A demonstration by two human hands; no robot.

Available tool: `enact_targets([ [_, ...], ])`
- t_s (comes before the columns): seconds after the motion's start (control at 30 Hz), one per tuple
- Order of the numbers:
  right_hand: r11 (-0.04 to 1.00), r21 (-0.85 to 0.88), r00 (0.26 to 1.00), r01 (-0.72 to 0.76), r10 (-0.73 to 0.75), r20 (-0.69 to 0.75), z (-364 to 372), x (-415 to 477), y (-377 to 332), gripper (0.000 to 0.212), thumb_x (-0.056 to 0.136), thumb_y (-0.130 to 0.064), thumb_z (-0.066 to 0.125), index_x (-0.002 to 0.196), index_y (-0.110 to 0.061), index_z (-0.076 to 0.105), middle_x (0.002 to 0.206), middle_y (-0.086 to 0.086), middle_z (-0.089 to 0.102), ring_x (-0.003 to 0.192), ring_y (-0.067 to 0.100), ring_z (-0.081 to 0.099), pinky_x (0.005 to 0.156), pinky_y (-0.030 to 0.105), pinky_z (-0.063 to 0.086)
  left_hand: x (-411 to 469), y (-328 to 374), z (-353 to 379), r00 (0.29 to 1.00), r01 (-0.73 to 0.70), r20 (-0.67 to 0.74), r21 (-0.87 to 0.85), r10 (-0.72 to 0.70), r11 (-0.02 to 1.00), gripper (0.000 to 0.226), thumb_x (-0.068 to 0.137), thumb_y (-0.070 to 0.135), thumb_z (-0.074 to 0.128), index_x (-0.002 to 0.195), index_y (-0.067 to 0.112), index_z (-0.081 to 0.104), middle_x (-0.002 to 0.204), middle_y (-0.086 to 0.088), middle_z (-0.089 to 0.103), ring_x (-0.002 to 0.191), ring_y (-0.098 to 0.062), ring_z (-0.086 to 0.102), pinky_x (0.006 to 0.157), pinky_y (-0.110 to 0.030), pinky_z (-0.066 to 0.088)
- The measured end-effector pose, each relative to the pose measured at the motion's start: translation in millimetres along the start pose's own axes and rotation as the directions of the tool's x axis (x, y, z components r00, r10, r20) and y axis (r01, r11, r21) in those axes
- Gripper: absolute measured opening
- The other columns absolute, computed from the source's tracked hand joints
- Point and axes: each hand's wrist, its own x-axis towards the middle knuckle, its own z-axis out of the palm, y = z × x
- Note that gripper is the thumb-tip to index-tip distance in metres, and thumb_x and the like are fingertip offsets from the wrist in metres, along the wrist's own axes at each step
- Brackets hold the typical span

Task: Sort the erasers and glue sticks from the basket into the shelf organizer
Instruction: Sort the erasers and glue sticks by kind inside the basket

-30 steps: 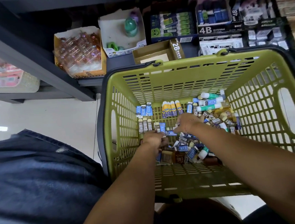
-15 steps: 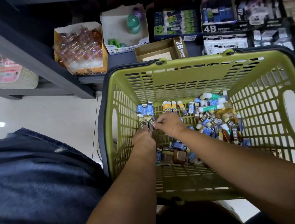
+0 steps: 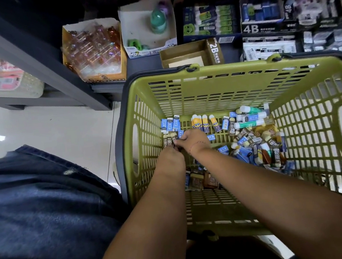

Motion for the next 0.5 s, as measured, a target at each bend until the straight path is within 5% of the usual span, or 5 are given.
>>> enact_targets([
  [0.23,0.997,-0.079,0.999,0.025,-0.027,-0.025,3.0,-5.0,-6.9,0.019,0.087,-0.024,0.066,0.093,-0.008,0.074,0.099,0.006,0.072,0.095,0.023,0.066,0.082,0.029,0.052,-3.7,-13.6,6.3,1.000,-0.021,0.011,-0.108,0.023,0.994,0.031,0.098,0.016,0.043,0.120,0.003,0.061,0.120,-0.016,0.064,0.110,-0.030,0.062,0.092,-0.037,0.053],
  [0.33,0.996,-0.081,0.999,0.034,-0.035,-0.013,3.9,-7.4,-5.9,0.013,0.084,-0.017,0.064,0.088,-0.009,0.074,0.093,0.006,0.073,0.091,0.023,0.067,0.077,0.028,0.053,0.1,-5.1,2.5,0.996,0.067,0.050,0.108,-0.073,0.992,0.027,0.096,0.012,0.052,0.121,0.005,0.057,0.125,-0.012,0.060,0.117,-0.025,0.057,0.093,-0.030,0.046],
  [0.5,0.999,0.019,0.987,0.028,-0.024,-0.156,-4.1,-16.1,2.8,0.030,0.088,-0.026,0.066,0.111,-0.016,0.050,0.077,-0.001,0.059,0.076,0.023,0.058,0.061,0.026,0.039,6.1,-1.1,1.6,0.989,0.118,0.071,0.169,-0.132,0.979,0.039,0.094,0.012,0.058,0.131,0.004,0.047,0.135,-0.011,0.053,0.128,-0.024,0.049,0.100,-0.027,0.039],
])
